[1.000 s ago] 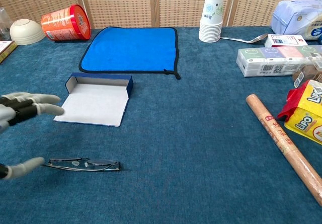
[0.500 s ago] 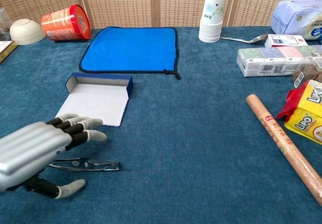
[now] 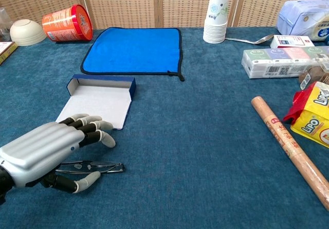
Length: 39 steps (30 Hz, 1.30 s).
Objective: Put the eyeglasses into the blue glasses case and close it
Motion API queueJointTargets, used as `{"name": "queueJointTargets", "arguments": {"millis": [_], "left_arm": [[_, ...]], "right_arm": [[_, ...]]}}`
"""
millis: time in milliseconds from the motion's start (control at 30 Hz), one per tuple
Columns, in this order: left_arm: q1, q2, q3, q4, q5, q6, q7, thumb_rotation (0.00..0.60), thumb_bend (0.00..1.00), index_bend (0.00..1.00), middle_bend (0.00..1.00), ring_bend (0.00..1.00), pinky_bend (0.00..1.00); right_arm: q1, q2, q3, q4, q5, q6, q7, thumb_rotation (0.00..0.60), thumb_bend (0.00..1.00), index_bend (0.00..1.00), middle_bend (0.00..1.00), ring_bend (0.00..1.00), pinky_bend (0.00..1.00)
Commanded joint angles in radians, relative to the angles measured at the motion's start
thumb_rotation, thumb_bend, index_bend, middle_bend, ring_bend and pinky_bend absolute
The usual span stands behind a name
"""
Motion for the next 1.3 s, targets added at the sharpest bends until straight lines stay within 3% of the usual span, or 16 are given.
{"name": "queueJointTargets", "arguments": {"millis": [33, 300, 867, 1300], "left_arm": [[-0.002, 0.003, 0.006, -0.001, 0.013, 0.019, -0.028, 0.426, 0.38, 0.26, 0.13, 0.00, 0.00], [-0.012, 0.001, 0.024, 0.007, 0.021, 0.023, -0.049, 0.417, 0.40, 0.32, 0.14, 0.00, 0.00], [-0.011, 0.016, 0.046, 0.011, -0.002, 0.034, 0.019, 0.405, 0.53, 0.39, 0.13, 0.00, 0.00], [-0.008, 0.020, 0.053, 0.013, 0.002, 0.061, 0.010, 0.482, 0.57, 0.49, 0.15, 0.00, 0.00]], "right_arm": [[-0.001, 0.000, 0.000, -0.001, 0.001, -0.002, -0.002, 0.600, 0.38, 0.00, 0.05, 0.00, 0.07], [-0.010, 0.005, 0.002, -0.008, 0.002, 0.005, -0.006, 0.600, 0.38, 0.00, 0.05, 0.00, 0.07], [-0.027, 0.010, 0.007, -0.013, -0.002, 0.025, 0.013, 0.600, 0.38, 0.00, 0.05, 0.00, 0.08], [-0.036, 0.007, 0.009, -0.007, -0.006, 0.034, 0.029, 0.600, 0.38, 0.00, 0.05, 0.00, 0.08]]}}
